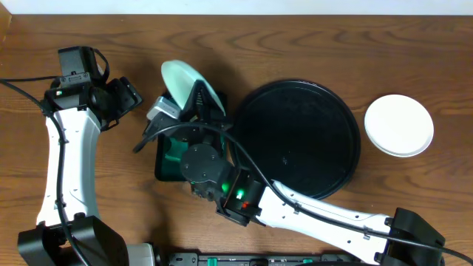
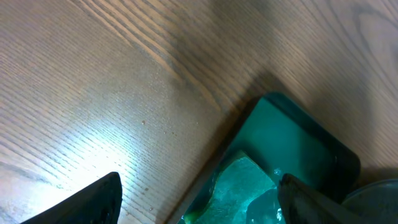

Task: Clean dirty plates on tray and stack at the side
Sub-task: 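Tilt the pale green plate up over the dark green tray to drain it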

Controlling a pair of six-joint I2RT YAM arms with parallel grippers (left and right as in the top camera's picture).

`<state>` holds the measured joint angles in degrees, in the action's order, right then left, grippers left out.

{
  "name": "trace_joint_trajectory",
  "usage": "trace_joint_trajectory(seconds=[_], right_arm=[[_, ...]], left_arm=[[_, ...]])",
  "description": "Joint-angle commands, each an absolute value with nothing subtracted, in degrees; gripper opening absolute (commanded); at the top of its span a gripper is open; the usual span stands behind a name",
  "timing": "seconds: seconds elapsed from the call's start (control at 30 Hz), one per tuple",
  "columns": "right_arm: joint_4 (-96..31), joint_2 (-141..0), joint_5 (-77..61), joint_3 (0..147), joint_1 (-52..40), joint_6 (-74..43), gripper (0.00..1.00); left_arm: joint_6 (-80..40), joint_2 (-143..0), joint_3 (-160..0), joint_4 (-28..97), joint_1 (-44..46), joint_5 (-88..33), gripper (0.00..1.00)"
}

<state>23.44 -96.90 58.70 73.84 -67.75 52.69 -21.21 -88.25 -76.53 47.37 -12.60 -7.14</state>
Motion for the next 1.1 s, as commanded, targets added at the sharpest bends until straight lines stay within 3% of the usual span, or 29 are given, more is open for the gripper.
trace_joint_trajectory(seconds=[0.0, 0.53, 1.07], right_arm=[[22.48, -96.68, 54.94, 74.67, -67.99, 49.76, 0.01], [20.97, -96.68, 48.10, 74.67, -68.51, 56.23, 0.01], [24.32, -96.68, 51.59, 74.67, -68.62, 63.07, 0.01]], left_arm=[[-21.74, -88.42, -77.10, 47.46, -12.84, -6.81, 0.80], [-21.74, -88.42, -77.10, 47.46, -12.84, -6.81, 0.80], [-21.74, -88.42, -77.10, 47.46, -12.84, -6.81, 0.80]])
